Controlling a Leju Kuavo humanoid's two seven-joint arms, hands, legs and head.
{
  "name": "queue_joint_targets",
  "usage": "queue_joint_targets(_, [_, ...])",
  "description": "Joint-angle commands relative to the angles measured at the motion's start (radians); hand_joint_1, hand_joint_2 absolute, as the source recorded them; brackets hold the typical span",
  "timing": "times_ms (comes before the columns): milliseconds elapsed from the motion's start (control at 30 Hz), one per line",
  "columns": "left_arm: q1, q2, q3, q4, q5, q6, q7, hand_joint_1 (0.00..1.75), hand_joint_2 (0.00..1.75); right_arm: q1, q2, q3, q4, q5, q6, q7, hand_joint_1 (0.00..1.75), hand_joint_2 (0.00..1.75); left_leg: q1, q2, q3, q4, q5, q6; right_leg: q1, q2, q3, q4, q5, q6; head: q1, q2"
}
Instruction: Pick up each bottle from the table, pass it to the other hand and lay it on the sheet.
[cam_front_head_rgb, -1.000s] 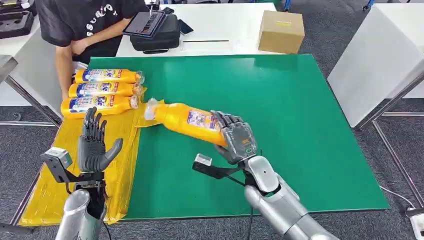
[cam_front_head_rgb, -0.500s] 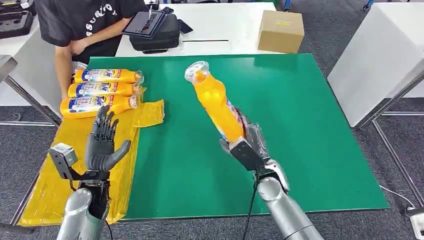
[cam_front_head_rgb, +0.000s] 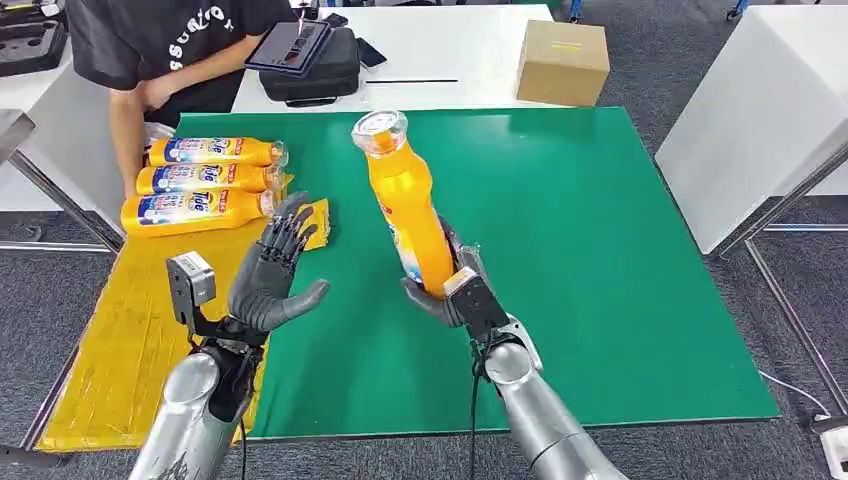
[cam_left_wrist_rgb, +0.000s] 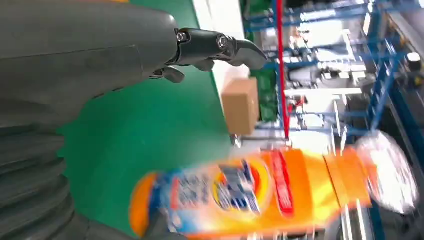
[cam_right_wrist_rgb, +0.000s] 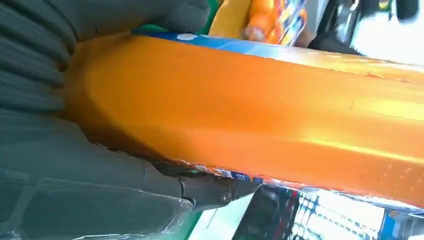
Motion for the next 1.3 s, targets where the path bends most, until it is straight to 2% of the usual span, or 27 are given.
queue_joint_targets(33, [-0.078, 0.047, -0.124, 0.020, -0.005, 0.009, 0.018, 0.00, 1.75, -0.143, 0.032, 0.021, 0.221, -0.059, 0.054, -0.043, 1.75, 1.75, 0.001, 0.002, 0.003, 0.001, -0.001, -0.001, 0.002, 0.000, 0.003, 0.000, -0.001, -0.005, 0.000, 0.000])
queue_joint_targets(200, [-0.097, 0.043, -0.150, 0.035, -0.008, 0.014, 0.022, 0.00, 1.75, -0.194, 0.045, 0.041, 0.317, -0.081, 0.111, -0.111, 1.75, 1.75, 0.000, 0.001, 0.002, 0.000, -0.001, -0.001, 0.001, 0.000, 0.002, 0.000, 0.000, -0.003, 0.000, 0.000])
queue_joint_targets(700, [-0.152, 0.047, -0.181, 0.111, -0.013, 0.011, 0.013, 0.00, 1.75, -0.215, 0.052, 0.073, 0.352, -0.054, 0.140, -0.157, 1.75, 1.75, 0.000, 0.001, 0.003, 0.000, -0.001, -0.001, 0.001, -0.001, 0.003, 0.000, -0.001, -0.004, 0.000, 0.000])
queue_joint_targets(800, [-0.185, 0.036, -0.181, 0.132, -0.021, 0.044, 0.029, 0.00, 1.75, -0.238, 0.070, 0.081, 0.369, -0.028, 0.092, -0.171, 1.75, 1.75, 0.001, 0.001, 0.000, 0.001, 0.000, -0.001, 0.001, -0.001, 0.000, 0.001, 0.000, -0.003, 0.000, 0.000])
queue_joint_targets(900, [-0.185, 0.034, -0.177, 0.134, -0.020, 0.054, 0.035, 0.00, 1.75, -0.238, 0.072, 0.078, 0.369, -0.024, 0.080, -0.174, 1.75, 1.75, 0.002, 0.003, 0.006, 0.002, -0.003, -0.003, 0.003, 0.000, 0.006, 0.001, -0.002, -0.009, 0.000, 0.000])
queue_joint_targets(933, [-0.183, 0.033, -0.173, 0.136, -0.019, 0.062, 0.040, 0.00, 1.75, -0.236, 0.072, 0.079, 0.366, -0.012, 0.054, -0.180, 1.75, 1.75, 0.001, 0.001, 0.002, 0.000, -0.001, -0.002, 0.001, -0.001, 0.002, 0.000, -0.001, -0.005, 0.000, 0.000])
queue_joint_targets(1067, [-0.177, 0.034, -0.121, 0.191, 0.012, 0.135, 0.079, 0.00, 1.75, -0.204, 0.071, 0.092, 0.291, 0.027, -0.060, -0.180, 1.75, 1.75, 0.001, 0.002, 0.004, 0.000, -0.002, -0.002, 0.002, 0.000, 0.003, -0.001, -0.001, -0.005, 0.000, 0.000])
queue_joint_targets(1300, [-0.183, 0.040, -0.115, 0.213, 0.015, 0.136, 0.073, 0.00, 1.75, -0.199, 0.070, 0.097, 0.286, 0.025, -0.063, -0.180, 1.75, 1.75, 0.000, 0.000, 0.002, 0.000, -0.001, -0.001, 0.001, -0.001, 0.001, 0.000, -0.001, -0.004, 0.000, 0.000])
